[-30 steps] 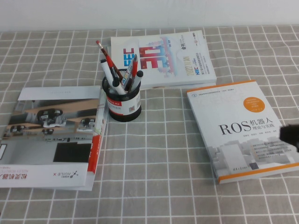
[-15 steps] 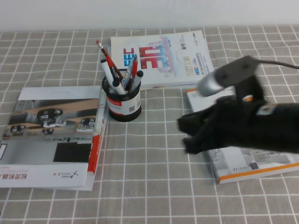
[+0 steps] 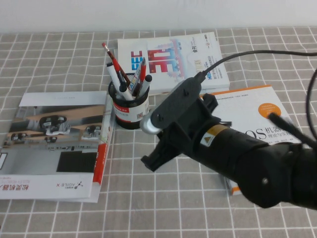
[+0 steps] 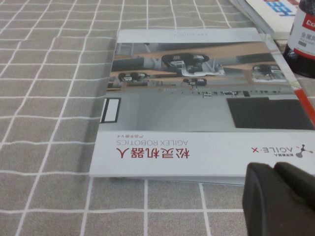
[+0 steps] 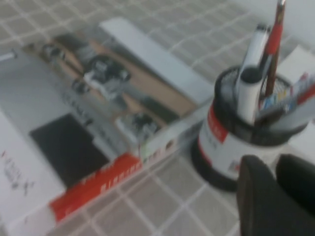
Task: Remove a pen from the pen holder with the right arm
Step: 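Take a marker out of the pen holder and lay it on the table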
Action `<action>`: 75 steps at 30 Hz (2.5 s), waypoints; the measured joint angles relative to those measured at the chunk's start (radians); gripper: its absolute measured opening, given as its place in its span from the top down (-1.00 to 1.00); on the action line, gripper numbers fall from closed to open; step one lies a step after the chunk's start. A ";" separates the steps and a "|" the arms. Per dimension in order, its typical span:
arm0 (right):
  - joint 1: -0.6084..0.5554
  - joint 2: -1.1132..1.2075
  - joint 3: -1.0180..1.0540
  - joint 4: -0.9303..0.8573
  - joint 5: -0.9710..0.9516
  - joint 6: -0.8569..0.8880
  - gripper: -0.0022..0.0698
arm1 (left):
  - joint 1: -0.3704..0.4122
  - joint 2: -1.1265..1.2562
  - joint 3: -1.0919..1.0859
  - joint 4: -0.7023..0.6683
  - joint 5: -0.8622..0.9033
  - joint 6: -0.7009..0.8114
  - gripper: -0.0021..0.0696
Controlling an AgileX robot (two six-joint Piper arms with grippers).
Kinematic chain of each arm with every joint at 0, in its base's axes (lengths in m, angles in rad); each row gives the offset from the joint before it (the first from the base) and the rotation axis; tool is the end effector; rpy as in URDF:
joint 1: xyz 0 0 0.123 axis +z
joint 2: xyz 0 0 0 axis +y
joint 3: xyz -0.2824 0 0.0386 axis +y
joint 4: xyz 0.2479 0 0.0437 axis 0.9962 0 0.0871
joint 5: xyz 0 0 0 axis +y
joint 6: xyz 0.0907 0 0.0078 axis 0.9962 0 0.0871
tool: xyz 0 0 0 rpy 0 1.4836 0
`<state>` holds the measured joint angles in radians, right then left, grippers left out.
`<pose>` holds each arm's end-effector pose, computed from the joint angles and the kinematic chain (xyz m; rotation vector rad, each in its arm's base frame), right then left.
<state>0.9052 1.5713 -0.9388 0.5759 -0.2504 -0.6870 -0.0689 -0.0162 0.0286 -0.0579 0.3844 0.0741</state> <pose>0.2256 0.2675 0.2644 -0.8654 1.7158 0.3987 0.0518 -0.0056 0.1698 0.0988 1.8775 -0.0537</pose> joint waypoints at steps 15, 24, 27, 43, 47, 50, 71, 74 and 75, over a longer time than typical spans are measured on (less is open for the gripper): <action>-0.040 0.246 -0.022 -0.449 -0.543 0.420 -0.26 | 0.000 0.000 0.000 0.000 0.000 0.000 0.95; -0.072 0.355 -0.165 -0.494 -0.546 0.432 -0.28 | 0.000 0.000 0.000 0.000 0.000 0.000 0.95; -0.072 0.387 -0.206 -0.513 -0.534 0.432 -0.28 | 0.000 0.000 0.000 0.000 0.000 0.000 0.95; -0.112 0.505 -0.343 -0.538 -0.457 0.432 -0.28 | 0.000 0.000 0.000 0.000 0.000 0.000 0.95; -0.121 0.519 -0.367 -0.536 -0.429 0.432 -0.27 | 0.000 0.000 0.000 0.000 0.000 0.000 0.95; -0.122 0.528 -0.380 -0.533 -0.422 0.432 -0.23 | 0.000 0.000 0.000 0.000 0.000 0.000 0.95; -0.123 0.568 -0.430 -0.527 -0.396 0.432 -0.09 | 0.000 0.000 0.000 0.000 0.000 0.000 0.95; -0.123 0.568 -0.430 -0.525 -0.396 0.432 0.02 | 0.000 0.000 0.000 0.000 0.000 0.000 0.95; -0.123 0.568 -0.430 -0.525 -0.396 0.432 0.08 | 0.000 0.000 0.000 0.000 0.000 0.000 0.95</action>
<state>0.7820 2.1396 -1.3686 0.0511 -0.6462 -0.2546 -0.0689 -0.0162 0.0286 -0.0579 0.3844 0.0741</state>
